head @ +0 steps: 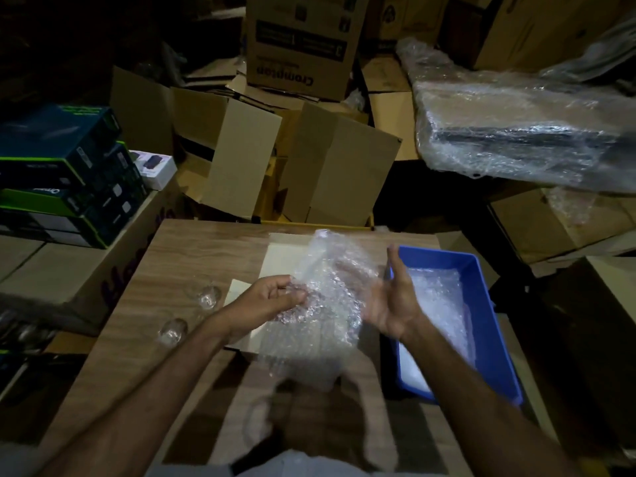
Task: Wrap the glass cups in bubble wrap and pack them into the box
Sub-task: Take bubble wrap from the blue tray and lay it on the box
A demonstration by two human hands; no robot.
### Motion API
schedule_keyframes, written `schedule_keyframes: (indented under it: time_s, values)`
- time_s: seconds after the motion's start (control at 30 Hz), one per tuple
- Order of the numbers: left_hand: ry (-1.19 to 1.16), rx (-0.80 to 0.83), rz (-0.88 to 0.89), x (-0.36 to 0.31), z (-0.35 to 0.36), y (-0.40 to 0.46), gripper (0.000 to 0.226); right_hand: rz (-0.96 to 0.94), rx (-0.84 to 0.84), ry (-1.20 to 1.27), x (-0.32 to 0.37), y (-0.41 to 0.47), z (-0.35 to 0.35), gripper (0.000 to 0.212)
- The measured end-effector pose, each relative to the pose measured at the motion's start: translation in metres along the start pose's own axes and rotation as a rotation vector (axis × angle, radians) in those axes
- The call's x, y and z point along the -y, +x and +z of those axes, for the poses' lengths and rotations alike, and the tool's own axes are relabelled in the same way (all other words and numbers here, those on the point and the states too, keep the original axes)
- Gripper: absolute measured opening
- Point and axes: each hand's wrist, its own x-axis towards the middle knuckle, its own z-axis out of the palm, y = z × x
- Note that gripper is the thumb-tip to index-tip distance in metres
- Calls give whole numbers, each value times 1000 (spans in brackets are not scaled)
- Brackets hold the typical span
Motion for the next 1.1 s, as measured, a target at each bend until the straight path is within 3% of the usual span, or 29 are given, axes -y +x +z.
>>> schedule_keyframes:
  time_s: [0.07,0.17,0.3,0.4,0.47,0.57,0.6,0.67,0.7,0.8,0.93,1.03,1.1]
  values:
    - [-81,-114,-4,12,5,-3,16,45,26,95,-34,-8,1,89]
    - [-125,-248,-19,29,4,-4,27,42,-163,-74,-62,-3,11,43]
    - [-64,-412,3,43,0,-7,70,-175,-393,-398,-65,6,14,61]
    - [-67,-372,74,45,-6,-11,82,-298,-313,-607,-64,2,10,88]
    - [-29,-252,37,48,-16,-13,78,-322,-219,-682,-64,1,4,93]
    - [208,-180,-7,49,-24,-14,72,-249,-197,-911,-61,3,4,82]
    - [347,-191,-1,47,-24,-15,56,-243,-195,-1051,-61,5,6,72]
    - [563,-216,95,42,-22,-16,15,-274,-227,-1325,-58,9,12,33]
    - [595,-227,134,39,-22,-16,12,-297,-217,-1378,-55,10,16,11]
    - [361,-178,85,35,-24,-20,13,-282,-177,-1228,-52,15,15,18]
    - [5,-176,-45,53,-20,-17,12,-157,-287,-887,-63,27,14,20]
    - [-108,-249,-124,78,-21,-8,53,-190,-471,-852,-84,48,3,29]
    - [-98,-350,-128,94,-23,-2,62,-177,-527,-842,-94,55,-1,50]
